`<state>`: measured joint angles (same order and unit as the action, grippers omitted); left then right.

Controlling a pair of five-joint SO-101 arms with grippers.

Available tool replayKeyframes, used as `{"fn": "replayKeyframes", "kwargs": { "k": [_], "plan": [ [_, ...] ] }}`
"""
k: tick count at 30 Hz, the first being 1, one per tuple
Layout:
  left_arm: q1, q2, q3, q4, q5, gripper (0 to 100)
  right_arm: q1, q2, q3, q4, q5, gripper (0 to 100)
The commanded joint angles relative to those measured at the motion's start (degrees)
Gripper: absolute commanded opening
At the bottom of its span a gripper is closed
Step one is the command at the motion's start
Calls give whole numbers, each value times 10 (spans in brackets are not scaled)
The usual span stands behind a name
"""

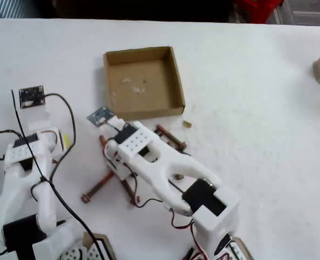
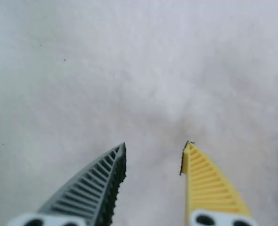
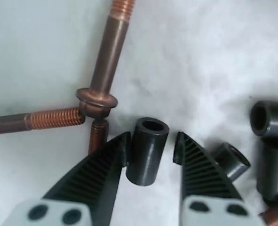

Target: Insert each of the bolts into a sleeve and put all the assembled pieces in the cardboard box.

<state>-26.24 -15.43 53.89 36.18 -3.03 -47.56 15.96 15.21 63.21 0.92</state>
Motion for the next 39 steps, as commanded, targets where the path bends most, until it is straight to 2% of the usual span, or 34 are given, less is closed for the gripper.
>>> {"fn": "replayKeyframes", "kwargs": {
  "k": [1, 4, 7, 11, 18, 24, 29, 31, 34, 39],
  "plan": [
    [4, -23, -3, -9, -4, 218, 21, 10, -6, -13, 6, 58],
    [4, -23, -3, -9, -4, 218, 26, 19, -18, -5, 6, 16],
    [4, -23, -3, -9, -4, 218, 26, 7, -25, 32, 6, 19],
    [4, -23, -3, -9, -4, 218, 59, -79, -24, 87, 6, 19],
    [7, -24, 2, -9, -4, 218, 196, -260, 54, 110, 22, 18],
    [13, -24, 1, -10, -4, 219, 284, -345, 162, 76, 34, 18],
    [42, -23, 0, -8, -4, 218, 391, -401, 206, 66, 34, 18],
    [53, -23, -9, 15, -12, 218, 436, -422, 217, 66, 34, 18],
    [69, -23, -47, 82, -68, 218, 495, -444, 240, 65, 39, 18],
    [130, -22, -126, 213, -103, 218, 573, -466, 320, -1, 73, 18]
  ]
}}
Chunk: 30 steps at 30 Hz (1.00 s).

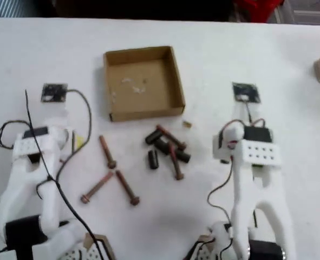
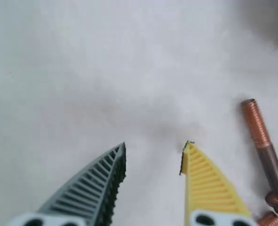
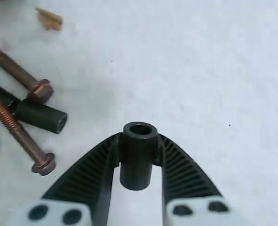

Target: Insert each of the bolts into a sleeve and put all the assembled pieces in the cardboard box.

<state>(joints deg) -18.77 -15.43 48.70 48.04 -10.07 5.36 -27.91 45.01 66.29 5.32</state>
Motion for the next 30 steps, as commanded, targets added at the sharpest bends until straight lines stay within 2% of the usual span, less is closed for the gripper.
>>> {"fn": "replayKeyframes", "kwargs": {
  "k": [1, 5, 9, 15, 20, 23, 25, 30],
  "plan": [
    [72, -22, -84, 117, -55, 217, 57, -30, 35, -41, 38, 18],
    [139, -22, -95, 173, -132, 164, 95, -42, 69, -50, 69, 18],
    [184, -22, -88, 178, -135, 56, 113, -50, 81, -50, 81, 18],
    [196, -21, -68, 189, -135, 50, 120, -51, 81, -50, 81, 18],
    [225, 64, -31, 120, -81, 50, 118, -51, 81, -50, 82, 18],
    [234, 141, -65, 110, -72, 49, 118, -51, 81, -50, 82, 18],
    [233, 176, -106, 136, -73, 49, 118, -51, 81, -50, 82, 18],
    [247, 201, -149, 156, -71, 49, 120, -47, 82, -59, 82, 18]
  ]
}}
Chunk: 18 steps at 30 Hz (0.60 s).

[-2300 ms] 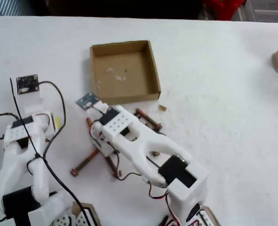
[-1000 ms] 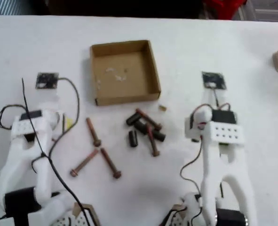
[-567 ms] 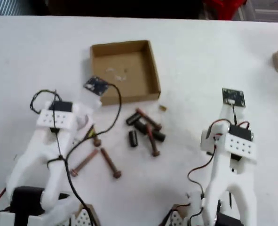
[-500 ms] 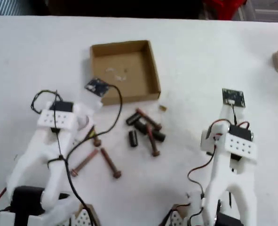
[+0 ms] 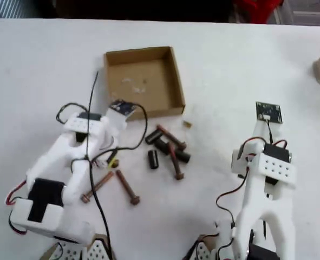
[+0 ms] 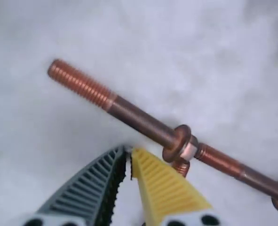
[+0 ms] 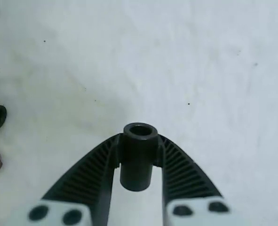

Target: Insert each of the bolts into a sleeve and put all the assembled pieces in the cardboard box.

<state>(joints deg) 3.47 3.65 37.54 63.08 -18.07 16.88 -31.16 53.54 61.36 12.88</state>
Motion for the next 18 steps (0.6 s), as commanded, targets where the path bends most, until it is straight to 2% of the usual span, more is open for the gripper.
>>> {"fn": "replayKeyframes", "kwargs": {
  "k": [1, 8, 16, 18],
  "plan": [
    [35, 10, -40, 4, 9, 49, 5, -15, -2, -15, 6, 18],
    [115, 8, -45, -11, 10, 49, 4, -18, 7, -24, 6, 18],
    [114, -6, -86, -110, 12, 49, 4, -15, 8, -33, 6, 18],
    [124, -6, -84, -142, 37, 49, 6, -14, 9, -41, 5, 18]
  ]
}}
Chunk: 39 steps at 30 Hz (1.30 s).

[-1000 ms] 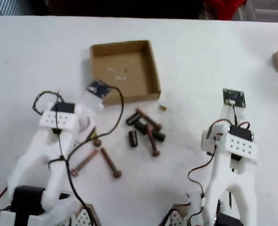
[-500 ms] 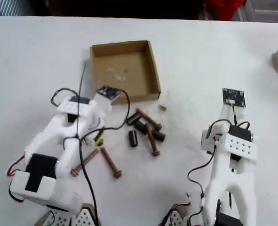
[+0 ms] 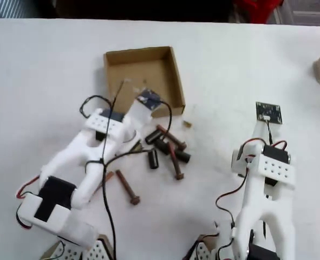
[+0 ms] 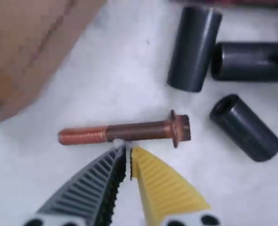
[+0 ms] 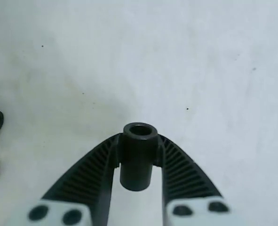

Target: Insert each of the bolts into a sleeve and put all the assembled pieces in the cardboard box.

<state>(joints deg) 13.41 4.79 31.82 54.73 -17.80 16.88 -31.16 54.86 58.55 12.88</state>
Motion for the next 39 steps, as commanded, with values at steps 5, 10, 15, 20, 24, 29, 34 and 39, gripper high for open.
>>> {"fn": "replayKeyframes", "kwargs": {
  "k": [5, 10, 15, 20, 24, 29, 34, 39],
  "plan": [
    [5, -28, -41, -85, 70, 53, 6, -13, -4, -12, 5, 18],
    [-52, -69, -59, -42, -12, 78, 4, -13, 5, -26, 5, 18],
    [-50, -71, -57, -7, -157, 181, 3, -13, 7, -30, 5, 18],
    [-24, -71, -42, -6, -305, 184, 3, -13, 7, -31, 5, 18],
    [-26, -71, -43, -4, -407, 184, 3, -13, 7, -32, 5, 18],
    [-51, -71, -71, -3, -430, 184, 3, -13, 7, -33, 5, 18],
    [-55, -69, -75, -4, -431, 184, 2, -13, 15, -48, 5, 18],
    [-45, -42, -85, -8, -431, 185, 2, -13, 15, -48, 5, 18]
  ]
}}
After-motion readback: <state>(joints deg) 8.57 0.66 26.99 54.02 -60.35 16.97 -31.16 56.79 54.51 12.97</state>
